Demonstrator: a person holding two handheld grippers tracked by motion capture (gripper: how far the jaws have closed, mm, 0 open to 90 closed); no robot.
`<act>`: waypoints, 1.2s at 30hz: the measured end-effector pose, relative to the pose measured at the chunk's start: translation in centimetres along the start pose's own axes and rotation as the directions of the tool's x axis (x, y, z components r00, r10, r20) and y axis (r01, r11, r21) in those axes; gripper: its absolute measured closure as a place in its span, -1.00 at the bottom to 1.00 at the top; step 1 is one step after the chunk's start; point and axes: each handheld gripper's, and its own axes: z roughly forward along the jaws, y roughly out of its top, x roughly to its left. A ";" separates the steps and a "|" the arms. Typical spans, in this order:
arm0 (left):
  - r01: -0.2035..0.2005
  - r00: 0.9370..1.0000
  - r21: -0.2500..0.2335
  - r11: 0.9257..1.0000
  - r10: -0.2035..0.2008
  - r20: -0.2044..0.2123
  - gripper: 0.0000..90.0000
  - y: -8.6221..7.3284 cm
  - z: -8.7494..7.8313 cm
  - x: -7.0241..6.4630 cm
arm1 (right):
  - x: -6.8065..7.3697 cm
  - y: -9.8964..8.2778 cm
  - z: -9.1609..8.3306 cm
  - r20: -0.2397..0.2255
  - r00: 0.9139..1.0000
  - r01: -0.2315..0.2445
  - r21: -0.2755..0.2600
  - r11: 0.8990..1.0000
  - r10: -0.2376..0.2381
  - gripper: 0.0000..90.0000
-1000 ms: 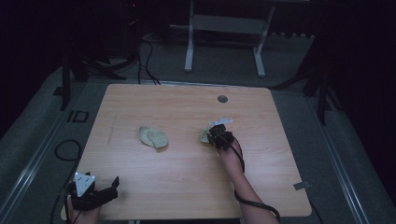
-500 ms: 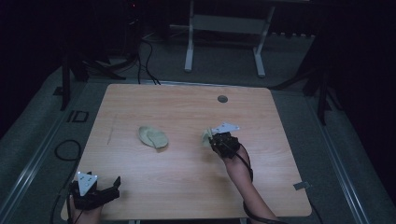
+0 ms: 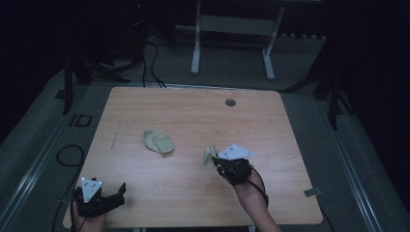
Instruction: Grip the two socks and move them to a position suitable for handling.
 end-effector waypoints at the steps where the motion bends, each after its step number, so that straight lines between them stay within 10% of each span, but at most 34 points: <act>1: 0.000 1.000 0.000 1.000 0.000 0.000 -1.00 0.0 0.0 0.0 | 0.5 -0.3 -0.2 -0.009 1.000 0.000 0.000 1.000 0.000 0.83; 20: -0.060 0.992 -0.018 0.998 0.062 0.112 -1.00 0.2 -0.1 -2.1 | 5.7 -7.3 5.8 -0.023 1.000 -0.005 0.135 0.991 0.008 0.79; 30: -0.097 0.950 -0.019 0.995 0.099 0.295 -1.00 0.6 0.1 -5.1 | 6.1 -6.9 6.2 -0.056 0.997 -0.048 0.124 0.991 0.056 0.36; 31: -0.088 0.935 -0.023 0.996 0.090 0.342 -1.00 0.9 0.1 -5.7 | 5.9 -6.4 5.6 -0.090 0.994 -0.059 0.116 0.991 0.070 0.31; 32: -0.088 0.935 -0.023 0.996 0.090 0.342 -1.00 0.9 0.1 -5.7 | 5.9 -6.4 5.6 -0.090 0.994 -0.059 0.116 0.991 0.070 0.31; 36: -0.139 0.885 -0.054 0.989 0.148 0.441 -1.00 1.7 0.2 -7.2 | 4.0 -4.3 3.2 -0.102 0.993 -0.055 0.033 0.998 0.058 0.24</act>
